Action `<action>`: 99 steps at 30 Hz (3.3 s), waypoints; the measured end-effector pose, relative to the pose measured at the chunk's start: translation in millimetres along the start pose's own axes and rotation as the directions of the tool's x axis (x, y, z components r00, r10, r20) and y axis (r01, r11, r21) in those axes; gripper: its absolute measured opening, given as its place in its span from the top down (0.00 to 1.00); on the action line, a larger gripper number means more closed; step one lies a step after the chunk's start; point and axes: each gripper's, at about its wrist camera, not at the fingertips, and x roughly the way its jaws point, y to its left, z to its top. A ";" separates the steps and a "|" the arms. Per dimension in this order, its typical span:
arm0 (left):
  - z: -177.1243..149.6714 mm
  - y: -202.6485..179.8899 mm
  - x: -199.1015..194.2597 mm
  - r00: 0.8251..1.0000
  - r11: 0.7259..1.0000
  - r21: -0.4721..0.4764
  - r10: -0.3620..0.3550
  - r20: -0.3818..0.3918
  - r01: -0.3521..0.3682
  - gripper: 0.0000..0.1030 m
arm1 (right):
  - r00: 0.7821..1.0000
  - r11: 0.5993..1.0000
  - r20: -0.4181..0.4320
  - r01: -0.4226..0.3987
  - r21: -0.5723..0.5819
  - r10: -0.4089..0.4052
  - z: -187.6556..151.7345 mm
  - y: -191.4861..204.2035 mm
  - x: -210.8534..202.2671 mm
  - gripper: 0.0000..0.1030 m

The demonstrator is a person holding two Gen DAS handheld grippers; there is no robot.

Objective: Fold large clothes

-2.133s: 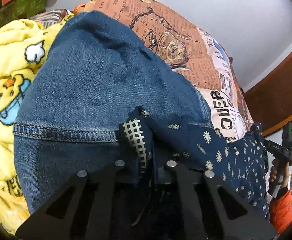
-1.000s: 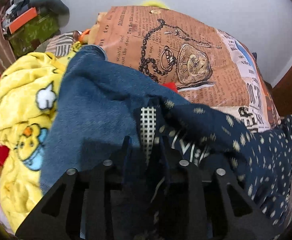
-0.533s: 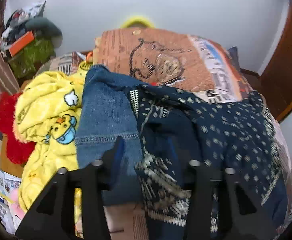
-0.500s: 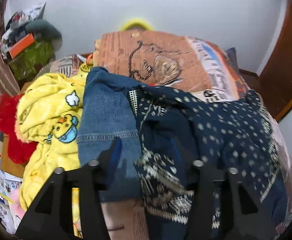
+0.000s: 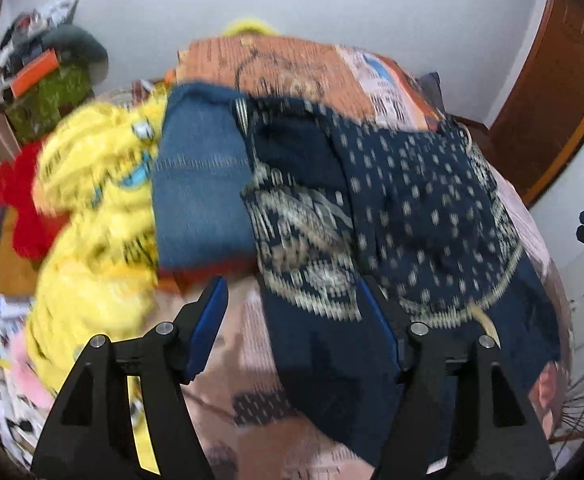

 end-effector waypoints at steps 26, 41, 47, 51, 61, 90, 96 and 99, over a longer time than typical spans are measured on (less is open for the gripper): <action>-93.9 -6.4 79.1 0.916 0.918 -0.264 -0.350 -0.194 0.295 0.48 | 0.965 0.960 -0.192 -0.132 0.245 0.181 -118.7 -22.1 45.3 0.33; -47.9 -1.8 -23.2 0.973 0.966 -0.117 -0.226 0.044 0.229 0.93 | 0.963 0.950 -0.159 -0.170 0.262 0.216 -111.9 -22.7 45.7 0.71; -84.9 18.5 17.9 0.983 0.987 -0.124 -0.122 -0.135 0.106 0.61 | 0.961 0.943 -0.165 -0.170 0.286 0.223 -114.6 -26.7 45.8 0.70; -114.6 20.2 43.6 0.981 0.998 -0.070 -0.018 -0.193 0.004 0.53 | 0.962 0.947 -0.176 -0.156 0.280 0.210 -115.1 -24.9 46.4 0.70; -119.9 6.6 62.8 0.957 0.980 -0.105 -0.187 -0.222 0.167 0.53 | 0.959 0.952 -0.200 -0.140 0.273 0.198 -114.0 -23.6 48.9 0.68; -86.2 -76.3 43.6 0.928 0.939 -0.100 -0.341 -0.148 0.329 0.92 | 0.957 0.936 -0.159 -0.186 0.300 0.241 -120.0 -28.6 46.4 0.66; -81.0 -38.5 -7.9 0.970 0.969 -0.083 -0.238 -0.043 0.234 0.94 | 0.956 0.933 -0.159 -0.190 0.306 0.247 -120.0 -29.0 46.9 0.65; -82.4 -18.2 -21.7 0.979 0.975 -0.106 -0.201 -0.044 0.195 0.93 | 0.955 0.932 -0.154 -0.197 0.305 0.252 -120.0 -28.5 46.9 0.62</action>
